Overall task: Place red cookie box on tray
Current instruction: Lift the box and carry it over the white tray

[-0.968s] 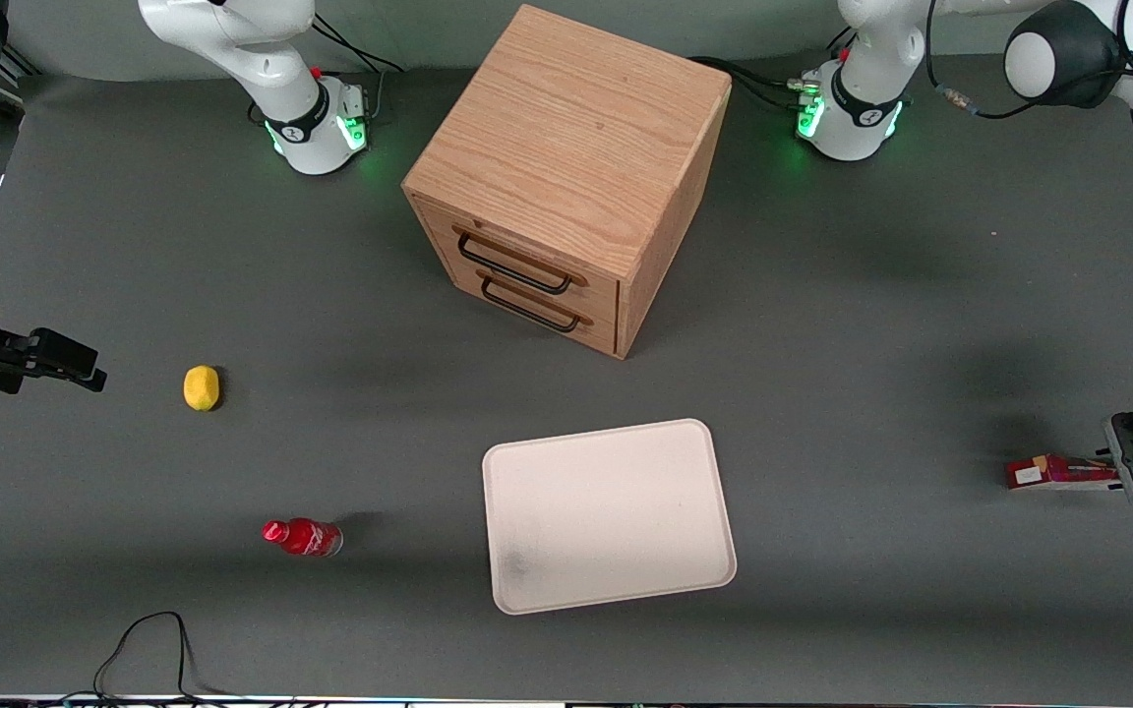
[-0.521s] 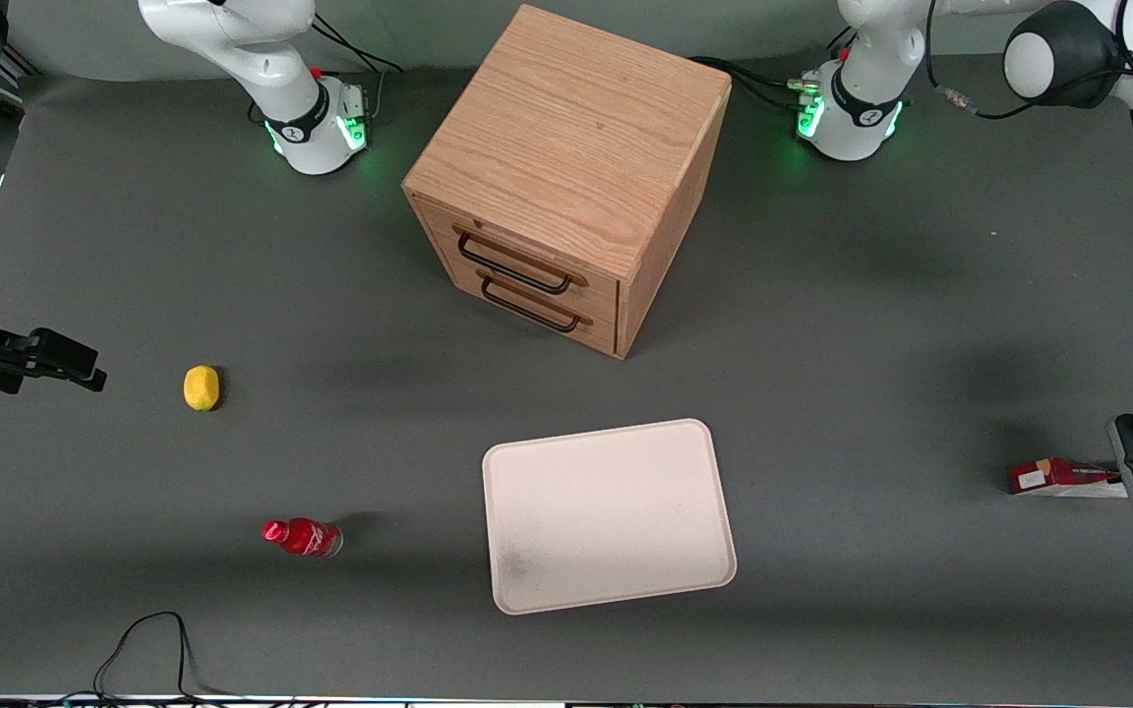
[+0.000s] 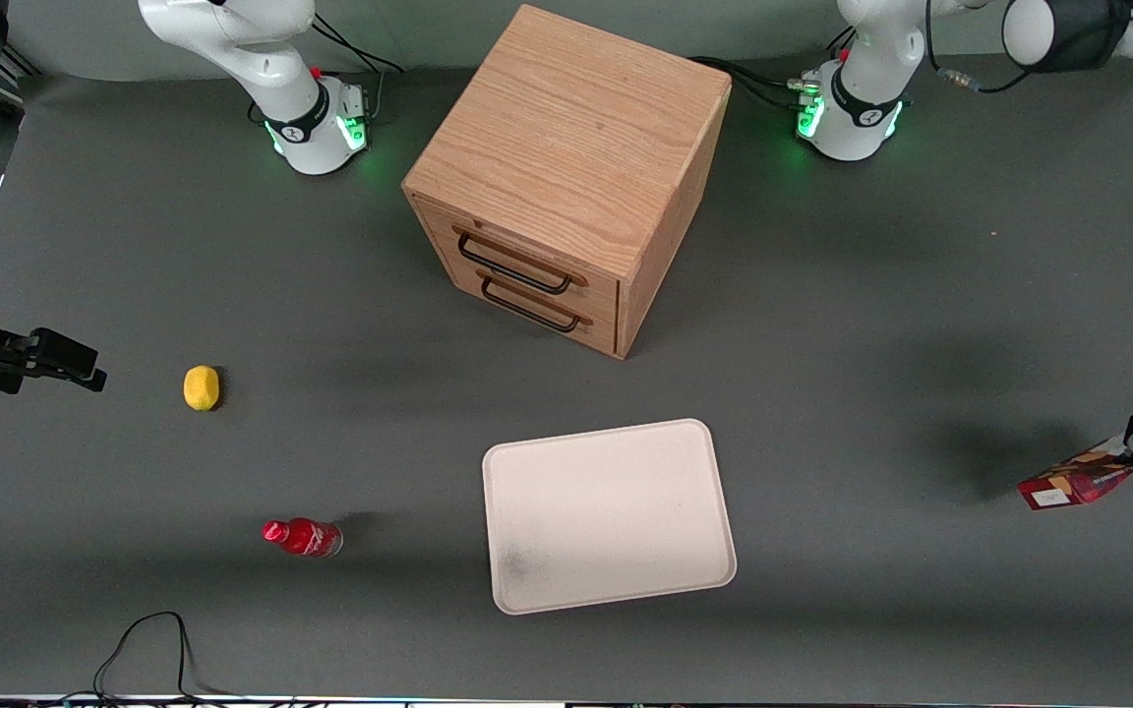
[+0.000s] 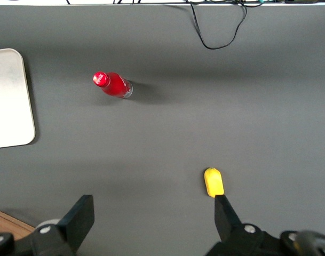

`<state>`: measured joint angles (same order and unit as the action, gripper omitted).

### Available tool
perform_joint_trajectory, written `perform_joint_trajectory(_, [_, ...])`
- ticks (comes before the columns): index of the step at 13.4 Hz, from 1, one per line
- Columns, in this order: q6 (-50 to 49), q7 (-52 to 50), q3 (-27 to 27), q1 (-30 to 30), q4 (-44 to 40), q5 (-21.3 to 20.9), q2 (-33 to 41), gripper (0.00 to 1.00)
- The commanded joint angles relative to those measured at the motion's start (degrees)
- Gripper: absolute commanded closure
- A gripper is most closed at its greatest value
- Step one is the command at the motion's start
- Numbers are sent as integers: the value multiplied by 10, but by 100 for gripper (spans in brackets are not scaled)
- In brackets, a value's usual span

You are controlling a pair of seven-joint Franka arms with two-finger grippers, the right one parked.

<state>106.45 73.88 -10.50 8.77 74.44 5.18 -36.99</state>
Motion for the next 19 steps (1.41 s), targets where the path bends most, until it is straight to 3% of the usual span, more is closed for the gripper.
perform_joint_trajectory(1, [-74,-177,-6,-36,27,0,59,100])
perform_joint_trajectory(5, [-107,-426,9,-99,28,11,103,100])
perform_joint_trajectory(8, [-105,-670,100,-114,24,5,112,100])
perform_joint_trajectory(11, [-74,-872,129,-171,7,10,96,100])
perform_joint_trajectory(16, [-6,-1052,128,-278,-41,3,6,100])
perform_joint_trajectory(19, [31,-1106,123,-327,-91,-34,-73,100])
